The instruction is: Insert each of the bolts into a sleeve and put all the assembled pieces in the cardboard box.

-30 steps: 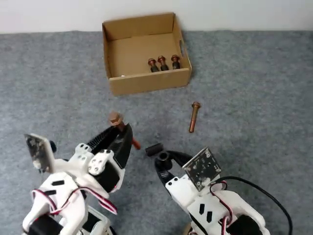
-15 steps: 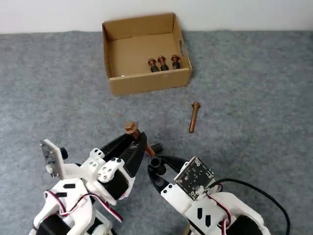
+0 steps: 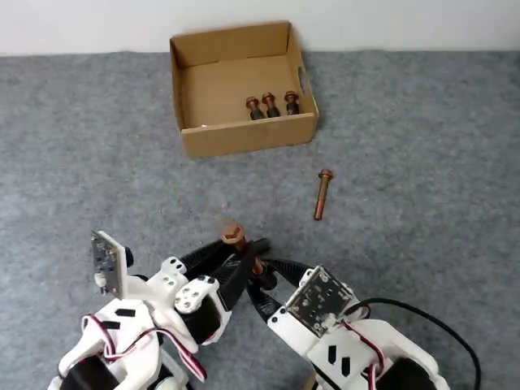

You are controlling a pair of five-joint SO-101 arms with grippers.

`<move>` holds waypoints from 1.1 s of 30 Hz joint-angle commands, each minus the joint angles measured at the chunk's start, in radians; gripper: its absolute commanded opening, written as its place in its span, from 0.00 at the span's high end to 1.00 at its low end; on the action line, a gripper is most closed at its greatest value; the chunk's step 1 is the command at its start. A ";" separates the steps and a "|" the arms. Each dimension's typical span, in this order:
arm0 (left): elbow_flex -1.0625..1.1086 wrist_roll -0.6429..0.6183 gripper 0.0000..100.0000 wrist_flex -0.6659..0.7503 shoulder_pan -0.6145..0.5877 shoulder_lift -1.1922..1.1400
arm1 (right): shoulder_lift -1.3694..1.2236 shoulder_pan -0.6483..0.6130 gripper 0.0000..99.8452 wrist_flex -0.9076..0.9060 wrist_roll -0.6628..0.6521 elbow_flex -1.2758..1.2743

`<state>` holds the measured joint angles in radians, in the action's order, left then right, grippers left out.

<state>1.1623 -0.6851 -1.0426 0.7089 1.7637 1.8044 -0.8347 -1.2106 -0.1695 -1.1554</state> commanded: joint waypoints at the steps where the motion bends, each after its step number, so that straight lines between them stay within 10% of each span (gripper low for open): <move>1: 0.012 0.041 1.00 -0.002 0.015 -0.002 | 0.002 -0.004 0.99 0.031 -0.011 0.023; 33: 0.036 0.218 0.78 -0.241 0.049 -0.006 | 0.002 -0.002 0.99 0.024 -0.017 0.023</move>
<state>1.2129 -0.4810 -1.2543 0.7610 1.7699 1.8013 -0.8378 -1.2137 -0.1788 -1.1600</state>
